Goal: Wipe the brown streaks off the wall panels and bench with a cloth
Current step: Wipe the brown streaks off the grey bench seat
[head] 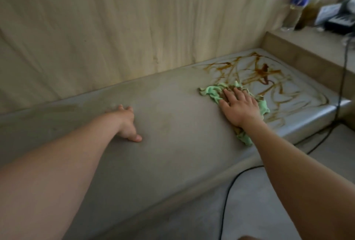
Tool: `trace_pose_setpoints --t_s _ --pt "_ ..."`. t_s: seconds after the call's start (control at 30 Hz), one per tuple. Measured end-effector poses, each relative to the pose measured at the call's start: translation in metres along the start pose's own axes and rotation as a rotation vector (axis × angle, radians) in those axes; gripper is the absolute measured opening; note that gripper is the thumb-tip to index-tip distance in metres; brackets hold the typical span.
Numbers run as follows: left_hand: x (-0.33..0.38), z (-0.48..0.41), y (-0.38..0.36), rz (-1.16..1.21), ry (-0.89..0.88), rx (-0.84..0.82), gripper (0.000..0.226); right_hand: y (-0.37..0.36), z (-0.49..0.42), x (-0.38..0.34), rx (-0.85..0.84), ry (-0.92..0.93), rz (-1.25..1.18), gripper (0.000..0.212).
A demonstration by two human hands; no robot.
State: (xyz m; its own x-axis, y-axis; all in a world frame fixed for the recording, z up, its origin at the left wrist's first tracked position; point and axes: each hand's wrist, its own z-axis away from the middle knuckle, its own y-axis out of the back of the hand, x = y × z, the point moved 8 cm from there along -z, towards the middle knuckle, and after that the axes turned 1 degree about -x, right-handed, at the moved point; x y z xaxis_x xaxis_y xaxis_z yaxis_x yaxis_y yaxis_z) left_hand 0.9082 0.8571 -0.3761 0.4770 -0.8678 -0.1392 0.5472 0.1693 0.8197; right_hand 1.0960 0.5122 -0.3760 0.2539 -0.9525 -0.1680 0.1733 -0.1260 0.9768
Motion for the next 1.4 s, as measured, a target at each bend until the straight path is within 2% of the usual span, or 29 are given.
trace_pose_setpoints --t_s 0.07,0.13,0.2,0.27,0.4,0.47,0.57,0.7,0.8,0.93,1.07,1.17,1.23,1.33,1.4 --pt "0.028 0.006 0.012 0.034 -0.074 0.000 0.129 -0.007 0.021 -0.011 0.004 0.024 -0.005 0.074" --pt "0.063 0.009 0.024 0.108 -0.167 0.018 0.119 -0.014 0.050 -0.036 0.017 0.226 0.022 0.074" --pt "0.107 0.010 0.033 0.146 -0.254 0.070 0.121 -0.015 0.075 -0.035 0.020 0.425 0.049 0.067" --pt "0.145 0.009 0.034 0.139 -0.292 0.109 0.134 -0.009 0.073 -0.008 0.002 0.463 0.048 0.062" --pt "0.190 -0.009 0.040 0.086 -0.275 0.215 0.153 0.006 0.032 0.073 0.053 0.164 -0.002 0.063" --pt "0.199 -0.023 0.041 0.045 -0.237 0.193 0.169 0.012 0.015 0.110 0.086 0.022 -0.022 0.065" --pt "0.204 -0.036 0.039 -0.032 -0.217 0.093 0.155 0.020 -0.003 0.146 0.113 -0.144 -0.055 0.068" --pt "0.209 -0.035 0.043 -0.137 -0.215 0.090 0.148 0.027 -0.035 0.159 0.082 -0.289 -0.073 0.070" --pt "0.207 -0.051 0.035 -0.089 -0.201 0.085 0.159 0.025 -0.057 0.136 0.037 -0.302 -0.093 0.074" --pt "0.203 -0.066 0.027 -0.013 -0.202 0.071 0.171 0.011 -0.075 0.048 0.005 -0.076 -0.056 0.070" --pt "0.205 -0.062 0.030 -0.026 -0.195 0.061 0.169 -0.004 -0.069 -0.053 -0.039 0.343 0.024 0.060" --pt "0.204 -0.064 0.029 -0.032 -0.183 0.043 0.167 -0.001 -0.067 -0.058 -0.050 0.493 0.034 0.058" --pt "0.203 -0.061 0.028 -0.033 -0.174 0.032 0.163 0.009 -0.081 -0.014 -0.037 0.392 0.022 0.063" --pt "0.203 -0.056 0.028 -0.017 -0.148 0.031 0.156 0.026 -0.098 0.086 0.029 0.049 0.002 0.070" --pt "0.205 -0.049 0.031 -0.045 -0.128 0.040 0.151 0.028 -0.091 0.122 0.054 -0.100 -0.016 0.072"
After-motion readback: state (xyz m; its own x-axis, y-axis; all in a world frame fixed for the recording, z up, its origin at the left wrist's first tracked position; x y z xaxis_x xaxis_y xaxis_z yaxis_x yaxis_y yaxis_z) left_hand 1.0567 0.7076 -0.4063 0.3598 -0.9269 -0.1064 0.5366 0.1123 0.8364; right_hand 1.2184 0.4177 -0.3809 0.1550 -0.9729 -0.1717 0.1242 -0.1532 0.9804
